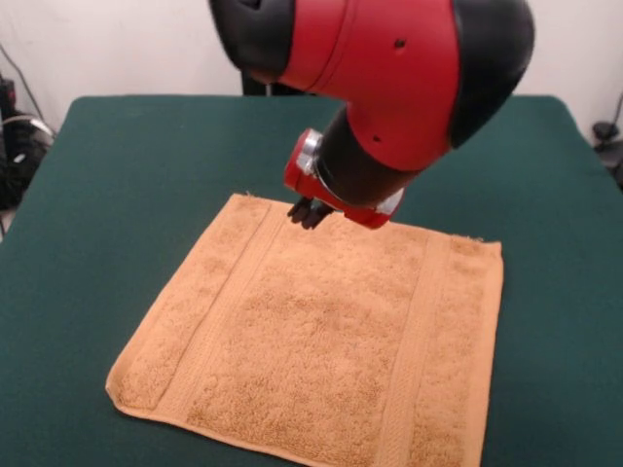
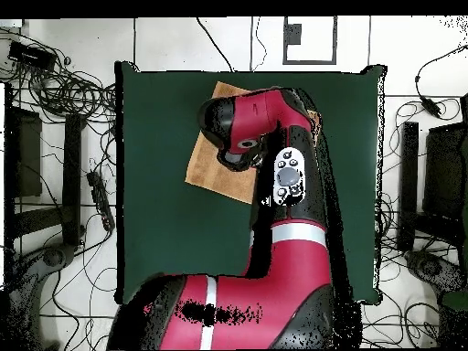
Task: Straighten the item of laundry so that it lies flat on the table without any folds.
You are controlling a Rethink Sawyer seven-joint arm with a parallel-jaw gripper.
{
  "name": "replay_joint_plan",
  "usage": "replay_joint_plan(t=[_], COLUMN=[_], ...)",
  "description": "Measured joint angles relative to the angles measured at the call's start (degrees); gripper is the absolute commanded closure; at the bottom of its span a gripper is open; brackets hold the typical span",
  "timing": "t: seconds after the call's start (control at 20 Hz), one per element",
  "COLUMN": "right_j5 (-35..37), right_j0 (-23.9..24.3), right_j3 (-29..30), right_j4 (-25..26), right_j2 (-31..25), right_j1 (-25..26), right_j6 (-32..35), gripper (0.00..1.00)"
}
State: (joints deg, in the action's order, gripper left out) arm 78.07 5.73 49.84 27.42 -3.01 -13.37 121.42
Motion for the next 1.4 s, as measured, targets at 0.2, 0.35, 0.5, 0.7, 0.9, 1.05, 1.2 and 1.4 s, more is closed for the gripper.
replay_joint_plan(t=[0.2,0.35,0.5,0.7,0.9,1.05,1.2,1.4], right_j5=[-0.44,-1.32,-3.39,-5.41,-5.63,-4.07,-1.07,4.83], right_j0=[2.33,3.69,6.02,8.15,9.52,9.95,9.78,9.14], right_j3=[0.62,1.36,2.55,3.14,2.60,0.63,-1.78,-7.58], right_j4=[0.01,0.02,0.02,0.02,0.04,-0.04,0.15,1.23], right_j2=[-1.95,-2.85,-4.66,-6.06,-6.63,-7.19,-7.24,-7.30], right_j1=[0.15,0.16,0.24,0.75,2.95,4.92,5.94,8.96], right_j6=[-2.01,-3.76,-7.47,-11.60,-16.01,-19.30,-21.05,-23.17], gripper=[1.00,1.00,1.00,1.00,1.00,1.00,1.00,1.00])
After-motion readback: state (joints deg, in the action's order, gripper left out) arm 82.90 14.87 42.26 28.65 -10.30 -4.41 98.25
